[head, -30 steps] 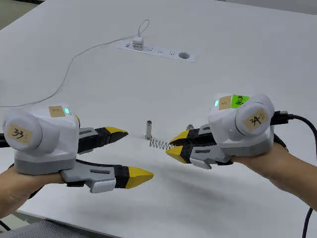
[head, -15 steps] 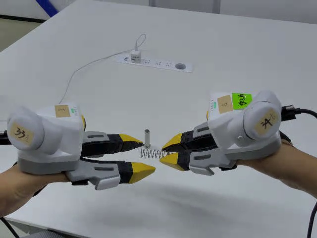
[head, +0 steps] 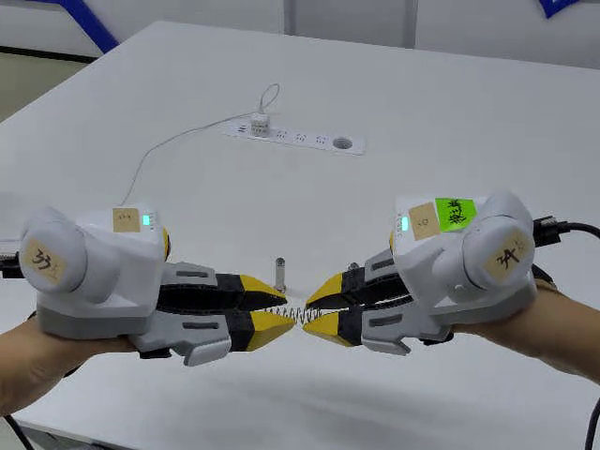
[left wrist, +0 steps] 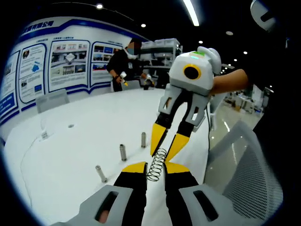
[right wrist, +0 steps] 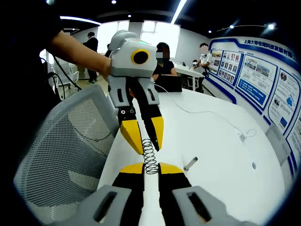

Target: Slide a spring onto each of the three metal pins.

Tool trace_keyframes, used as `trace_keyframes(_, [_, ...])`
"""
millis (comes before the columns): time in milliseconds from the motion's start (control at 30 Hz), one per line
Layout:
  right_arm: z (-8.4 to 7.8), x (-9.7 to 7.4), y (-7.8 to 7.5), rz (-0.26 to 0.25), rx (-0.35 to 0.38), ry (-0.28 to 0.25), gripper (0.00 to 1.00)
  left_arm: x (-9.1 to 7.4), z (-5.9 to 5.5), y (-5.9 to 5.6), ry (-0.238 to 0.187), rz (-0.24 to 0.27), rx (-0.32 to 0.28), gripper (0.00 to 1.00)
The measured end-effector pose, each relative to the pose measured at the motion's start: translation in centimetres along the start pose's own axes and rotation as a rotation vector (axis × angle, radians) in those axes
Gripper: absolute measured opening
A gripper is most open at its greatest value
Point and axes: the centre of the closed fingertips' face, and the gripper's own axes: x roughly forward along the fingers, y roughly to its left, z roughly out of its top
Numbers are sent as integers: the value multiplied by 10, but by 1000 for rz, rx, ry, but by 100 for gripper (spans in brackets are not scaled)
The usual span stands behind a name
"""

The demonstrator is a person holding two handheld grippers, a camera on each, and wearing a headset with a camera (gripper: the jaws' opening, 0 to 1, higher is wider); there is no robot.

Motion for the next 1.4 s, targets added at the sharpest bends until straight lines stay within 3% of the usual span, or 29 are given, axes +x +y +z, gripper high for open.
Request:
trace_keyframes(367, [3,0,3,8,-26,-10,10,0,-3,-3,14,-7,9,15])
trace_keyframes(767, [4,1,3,20,2,-28,10,3,-8,-2,39,-19,42,15])
trace_keyframes(833, [5,0,3,22,6,-32,10,3,-7,-3,39,-29,63,14])
trace_keyframes(1000, [3,-2,5,25,-6,-24,11,5,-8,-8,57,-39,187,10])
trace_keyframes(1400, [1,-3,3,45,59,-33,16,6,-3,-10,45,-36,176,10])
